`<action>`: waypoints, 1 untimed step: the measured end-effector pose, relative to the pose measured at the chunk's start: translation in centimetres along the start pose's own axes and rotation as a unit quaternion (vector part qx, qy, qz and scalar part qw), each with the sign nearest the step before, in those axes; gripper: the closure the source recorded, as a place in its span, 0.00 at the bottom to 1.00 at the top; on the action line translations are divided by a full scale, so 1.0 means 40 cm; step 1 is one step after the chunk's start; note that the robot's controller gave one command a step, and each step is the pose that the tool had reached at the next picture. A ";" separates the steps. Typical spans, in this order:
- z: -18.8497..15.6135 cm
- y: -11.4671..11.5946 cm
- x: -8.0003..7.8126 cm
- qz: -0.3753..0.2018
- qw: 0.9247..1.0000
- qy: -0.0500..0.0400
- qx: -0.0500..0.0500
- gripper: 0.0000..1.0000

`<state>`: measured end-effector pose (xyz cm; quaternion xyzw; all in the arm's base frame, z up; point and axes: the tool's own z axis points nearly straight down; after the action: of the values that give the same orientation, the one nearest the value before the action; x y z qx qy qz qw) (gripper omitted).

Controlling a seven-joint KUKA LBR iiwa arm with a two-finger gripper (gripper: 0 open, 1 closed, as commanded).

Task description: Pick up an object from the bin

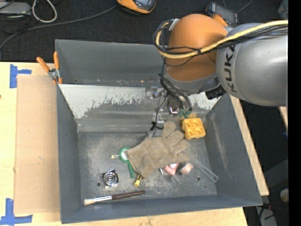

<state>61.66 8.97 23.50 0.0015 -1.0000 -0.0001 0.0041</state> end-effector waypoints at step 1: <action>-0.013 -0.002 -0.003 0.002 1.000 -0.004 0.000 0.00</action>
Offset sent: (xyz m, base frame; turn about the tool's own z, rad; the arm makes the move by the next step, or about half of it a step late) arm 0.0051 -0.0354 -0.1650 -0.3588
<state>61.79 8.88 24.01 0.0000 -1.0000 -0.0004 0.0000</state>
